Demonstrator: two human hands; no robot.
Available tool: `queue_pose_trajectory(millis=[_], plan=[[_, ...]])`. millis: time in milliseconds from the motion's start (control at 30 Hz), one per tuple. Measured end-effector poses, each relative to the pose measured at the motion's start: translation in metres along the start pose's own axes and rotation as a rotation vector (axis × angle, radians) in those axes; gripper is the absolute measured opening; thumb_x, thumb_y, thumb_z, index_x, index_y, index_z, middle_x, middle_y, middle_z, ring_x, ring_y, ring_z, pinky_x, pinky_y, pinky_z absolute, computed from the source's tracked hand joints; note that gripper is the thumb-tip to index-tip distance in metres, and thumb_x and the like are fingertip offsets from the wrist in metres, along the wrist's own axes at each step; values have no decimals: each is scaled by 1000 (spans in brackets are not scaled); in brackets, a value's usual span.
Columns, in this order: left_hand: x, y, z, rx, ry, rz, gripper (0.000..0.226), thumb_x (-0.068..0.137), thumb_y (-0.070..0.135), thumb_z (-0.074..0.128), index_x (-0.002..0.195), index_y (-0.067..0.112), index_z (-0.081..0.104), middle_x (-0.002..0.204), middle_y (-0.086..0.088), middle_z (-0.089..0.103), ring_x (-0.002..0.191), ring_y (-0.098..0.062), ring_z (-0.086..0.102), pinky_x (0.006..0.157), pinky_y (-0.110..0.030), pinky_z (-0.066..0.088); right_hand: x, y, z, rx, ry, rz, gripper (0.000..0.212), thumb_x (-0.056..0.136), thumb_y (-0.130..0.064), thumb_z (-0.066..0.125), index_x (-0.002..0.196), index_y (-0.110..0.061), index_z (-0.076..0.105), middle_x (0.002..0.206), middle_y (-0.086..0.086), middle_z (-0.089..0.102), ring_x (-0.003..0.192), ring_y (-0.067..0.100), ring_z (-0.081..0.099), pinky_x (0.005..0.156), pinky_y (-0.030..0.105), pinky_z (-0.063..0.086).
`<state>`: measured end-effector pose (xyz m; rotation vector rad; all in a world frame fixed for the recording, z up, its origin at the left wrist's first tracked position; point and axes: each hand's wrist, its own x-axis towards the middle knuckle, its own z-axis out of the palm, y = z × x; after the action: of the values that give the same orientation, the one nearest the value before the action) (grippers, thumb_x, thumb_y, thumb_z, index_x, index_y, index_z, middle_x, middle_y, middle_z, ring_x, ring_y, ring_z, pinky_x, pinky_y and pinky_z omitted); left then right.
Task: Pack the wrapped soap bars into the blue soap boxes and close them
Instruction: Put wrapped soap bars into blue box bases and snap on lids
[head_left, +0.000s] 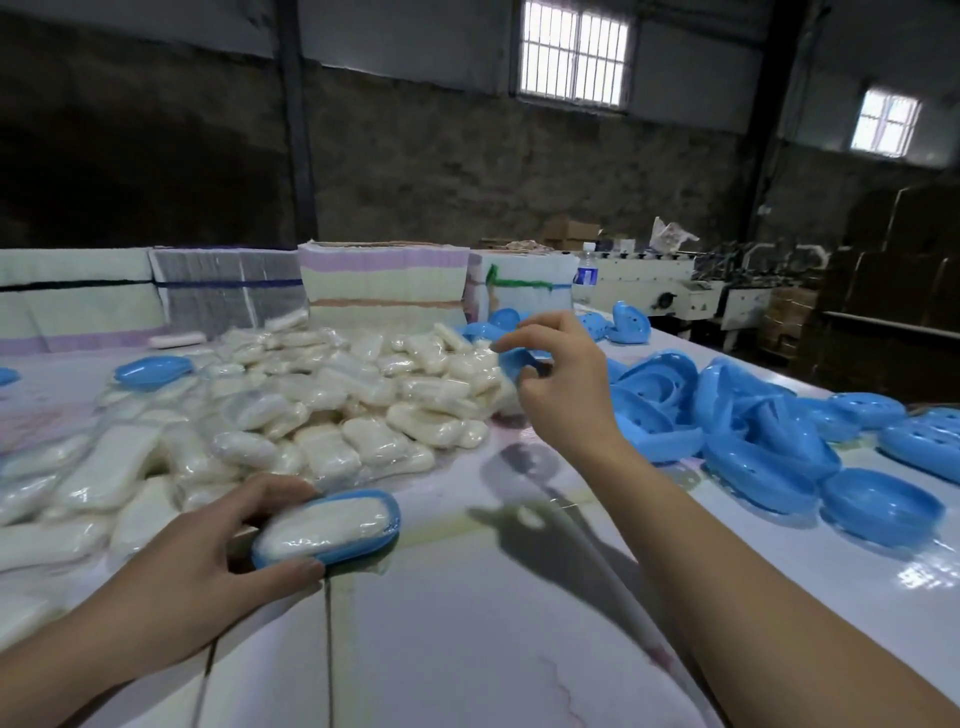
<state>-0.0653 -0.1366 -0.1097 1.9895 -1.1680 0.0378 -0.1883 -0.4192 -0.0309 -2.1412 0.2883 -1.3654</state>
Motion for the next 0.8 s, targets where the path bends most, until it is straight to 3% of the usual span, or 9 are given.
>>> queue_pose_trajectory(millis=[100,200,267,400,433,500,567,667,800], plan=[[0,-1,2,-47,4,-35,59,60,48,89,111,47,62,110,26,69,95,6,68,76,-6,48,-10,-32,8,547,-33,129,60,75,22,51,69,-34,72,93,-12,66,92,4,64,76,30,55],[2,3,7,-71,10,-66,58,65,34,88,115,39,59,110,32,66,97,9,66,78,-5,48,-17,-47,19,1234,-194,372,56,80,26,48,71,-22,76,94,-2,70,84,13,70,73,25,55],[2,6,7,-101,6,-65,61,66,33,87,119,34,57,111,31,68,101,8,66,80,-6,49,-27,-51,33,1430,-268,514,59,82,27,42,68,-18,76,98,5,68,76,15,72,69,25,57],[1,4,5,-142,27,-113,76,66,23,92,127,38,48,115,20,71,103,6,67,82,-12,53,-49,-48,54,1115,-452,578,52,85,25,41,82,-14,74,99,9,68,72,13,71,59,19,53],[0,4,4,-133,23,-132,81,66,22,93,130,38,46,117,18,69,104,5,66,85,-15,53,-50,-46,56,996,-493,555,51,85,23,42,82,-15,76,96,9,71,77,16,72,63,23,56],[-1,5,2,-116,6,-142,85,62,33,91,133,38,44,123,18,65,104,4,66,92,-23,55,-50,-43,55,748,-552,493,50,81,17,47,83,-22,79,104,10,73,98,26,69,87,37,58],[-2,6,1,-120,-6,-130,83,55,46,82,130,40,47,121,18,67,103,1,68,94,-31,56,-49,-42,49,429,-643,252,46,75,7,53,100,-25,75,122,3,64,115,21,59,101,35,48],[-4,6,-2,-118,-15,-107,78,56,51,79,127,44,49,112,24,68,102,-1,69,91,-32,57,-52,-40,45,15,-931,-125,62,77,-2,63,131,-33,58,136,-6,47,124,7,42,106,25,36],[-3,7,-4,-129,-32,-104,74,58,48,81,125,45,49,110,31,65,102,0,68,90,-31,58,-52,-33,45,-27,-1001,-250,66,79,-13,72,136,-37,49,136,-12,50,123,4,42,101,21,34]])
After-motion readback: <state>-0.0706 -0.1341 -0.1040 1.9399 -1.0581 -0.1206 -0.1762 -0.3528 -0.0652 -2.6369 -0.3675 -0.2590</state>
